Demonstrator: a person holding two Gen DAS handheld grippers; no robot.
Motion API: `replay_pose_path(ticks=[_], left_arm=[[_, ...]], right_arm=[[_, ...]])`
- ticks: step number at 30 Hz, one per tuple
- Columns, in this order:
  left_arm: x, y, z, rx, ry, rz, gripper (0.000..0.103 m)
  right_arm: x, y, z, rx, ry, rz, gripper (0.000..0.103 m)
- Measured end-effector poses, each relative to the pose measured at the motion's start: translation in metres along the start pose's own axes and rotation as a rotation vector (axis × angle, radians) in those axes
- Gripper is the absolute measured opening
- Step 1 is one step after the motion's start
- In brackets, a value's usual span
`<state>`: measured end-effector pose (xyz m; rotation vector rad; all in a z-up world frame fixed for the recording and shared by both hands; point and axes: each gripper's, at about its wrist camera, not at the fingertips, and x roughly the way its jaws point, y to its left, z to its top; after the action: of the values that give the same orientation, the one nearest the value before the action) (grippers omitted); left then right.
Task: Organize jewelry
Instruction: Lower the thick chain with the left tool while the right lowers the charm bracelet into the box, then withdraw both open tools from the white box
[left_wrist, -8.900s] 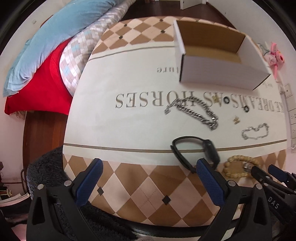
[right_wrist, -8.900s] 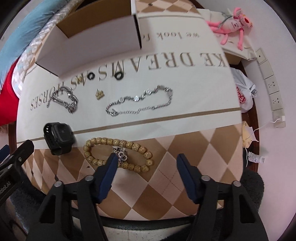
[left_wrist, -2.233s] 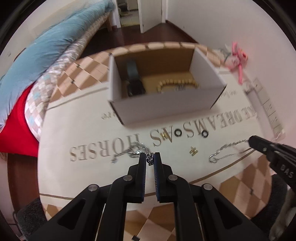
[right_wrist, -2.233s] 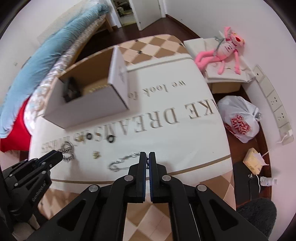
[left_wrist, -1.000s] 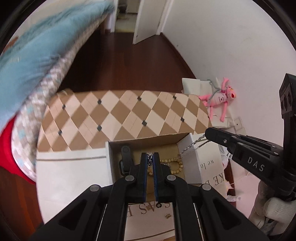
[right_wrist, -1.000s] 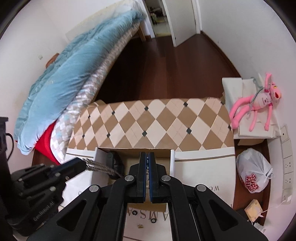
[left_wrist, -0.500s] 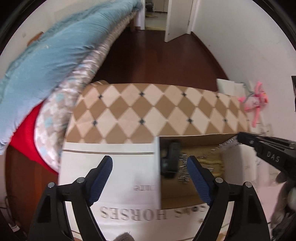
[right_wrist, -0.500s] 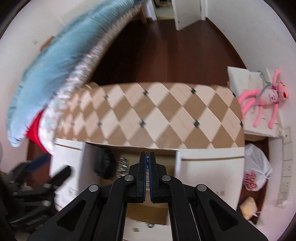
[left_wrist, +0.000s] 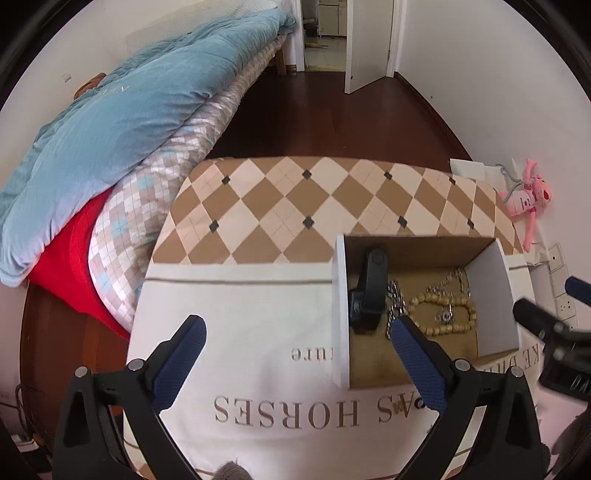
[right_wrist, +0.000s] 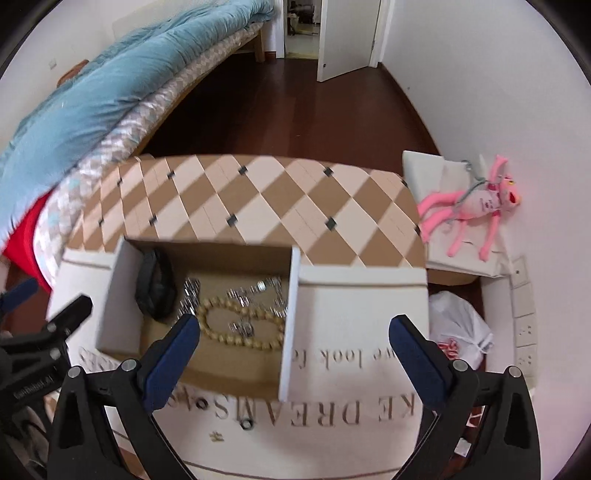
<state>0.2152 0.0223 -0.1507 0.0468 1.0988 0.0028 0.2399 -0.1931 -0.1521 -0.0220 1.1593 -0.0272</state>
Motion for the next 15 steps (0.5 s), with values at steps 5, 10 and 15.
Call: replay_pose_path(ticks=[5,10,15], left_arm=[[-0.001,-0.005,-0.014,0.010,0.008,0.002,0.103],[-0.010,-0.006,-0.018,0.003,-0.004,0.001,0.103],[-0.028,-0.006,-0.021,-0.007,-0.034,0.003,0.103]], right_arm=[[0.007,0.006,-0.027,-0.001,0.020,0.002,0.103],[0.007,0.007,-0.037,0.013,0.021,0.008,0.103],[-0.007,0.003,-0.041,0.039,-0.012,-0.001,0.103]])
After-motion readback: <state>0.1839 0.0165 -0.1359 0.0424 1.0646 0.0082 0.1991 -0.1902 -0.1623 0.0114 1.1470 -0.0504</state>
